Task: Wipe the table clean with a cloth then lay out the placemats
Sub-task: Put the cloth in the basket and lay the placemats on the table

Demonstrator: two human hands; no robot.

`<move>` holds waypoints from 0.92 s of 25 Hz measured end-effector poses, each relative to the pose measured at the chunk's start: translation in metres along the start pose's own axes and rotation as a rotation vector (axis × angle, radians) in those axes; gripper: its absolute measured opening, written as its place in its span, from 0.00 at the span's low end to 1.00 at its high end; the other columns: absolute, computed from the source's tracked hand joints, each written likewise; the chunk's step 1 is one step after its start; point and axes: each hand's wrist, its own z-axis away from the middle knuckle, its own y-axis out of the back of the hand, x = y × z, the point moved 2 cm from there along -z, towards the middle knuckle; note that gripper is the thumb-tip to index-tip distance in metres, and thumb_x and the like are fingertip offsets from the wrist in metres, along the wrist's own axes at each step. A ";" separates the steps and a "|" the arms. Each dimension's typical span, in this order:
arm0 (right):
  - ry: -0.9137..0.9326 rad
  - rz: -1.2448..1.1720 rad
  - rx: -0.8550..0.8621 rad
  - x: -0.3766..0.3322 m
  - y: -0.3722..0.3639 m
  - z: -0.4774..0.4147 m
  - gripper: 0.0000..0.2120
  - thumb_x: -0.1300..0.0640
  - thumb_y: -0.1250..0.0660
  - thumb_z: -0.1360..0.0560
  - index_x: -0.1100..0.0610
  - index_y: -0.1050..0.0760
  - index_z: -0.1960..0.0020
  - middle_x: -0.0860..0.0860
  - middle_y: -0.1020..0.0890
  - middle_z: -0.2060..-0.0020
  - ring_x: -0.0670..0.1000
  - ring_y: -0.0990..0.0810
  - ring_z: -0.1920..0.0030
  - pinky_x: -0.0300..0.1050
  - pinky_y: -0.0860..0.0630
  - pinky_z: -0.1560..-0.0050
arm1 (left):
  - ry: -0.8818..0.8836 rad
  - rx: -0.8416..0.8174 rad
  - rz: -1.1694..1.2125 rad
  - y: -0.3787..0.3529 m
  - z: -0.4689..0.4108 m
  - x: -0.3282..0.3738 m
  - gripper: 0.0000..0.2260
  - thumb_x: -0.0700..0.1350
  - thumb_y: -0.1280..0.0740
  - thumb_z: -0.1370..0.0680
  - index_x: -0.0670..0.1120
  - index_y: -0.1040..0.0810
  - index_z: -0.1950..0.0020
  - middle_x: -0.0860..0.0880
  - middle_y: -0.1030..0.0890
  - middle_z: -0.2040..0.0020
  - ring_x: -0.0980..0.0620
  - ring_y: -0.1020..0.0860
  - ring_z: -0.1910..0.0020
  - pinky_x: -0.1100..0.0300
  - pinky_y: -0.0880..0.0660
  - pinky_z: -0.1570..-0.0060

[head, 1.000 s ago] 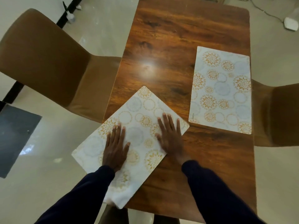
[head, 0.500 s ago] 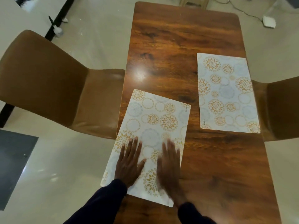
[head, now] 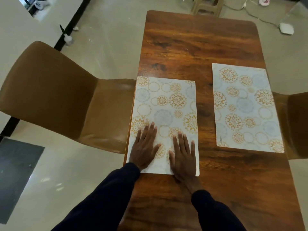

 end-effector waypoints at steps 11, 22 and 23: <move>-0.015 0.003 0.018 0.011 -0.001 -0.061 0.30 0.45 0.50 0.14 0.56 0.45 0.14 0.56 0.48 0.14 0.57 0.51 0.14 0.71 0.48 0.19 | -0.067 0.023 -0.088 -0.001 -0.032 -0.046 0.32 0.61 0.49 0.12 0.41 0.42 0.14 0.42 0.44 0.13 0.42 0.45 0.14 0.35 0.41 0.20; 0.006 0.009 0.058 0.019 -0.009 -0.088 0.31 0.45 0.49 0.14 0.55 0.46 0.14 0.55 0.49 0.14 0.56 0.53 0.14 0.70 0.51 0.18 | -0.074 0.058 -0.071 0.004 -0.059 -0.053 0.33 0.61 0.45 0.13 0.41 0.42 0.14 0.42 0.45 0.13 0.42 0.46 0.14 0.37 0.42 0.19; 0.009 0.013 0.066 0.019 -0.009 -0.093 0.31 0.44 0.50 0.14 0.56 0.45 0.14 0.55 0.49 0.14 0.56 0.53 0.14 0.70 0.51 0.18 | -0.070 0.053 -0.066 0.005 -0.061 -0.055 0.33 0.61 0.46 0.13 0.41 0.43 0.14 0.42 0.46 0.13 0.43 0.47 0.14 0.37 0.42 0.18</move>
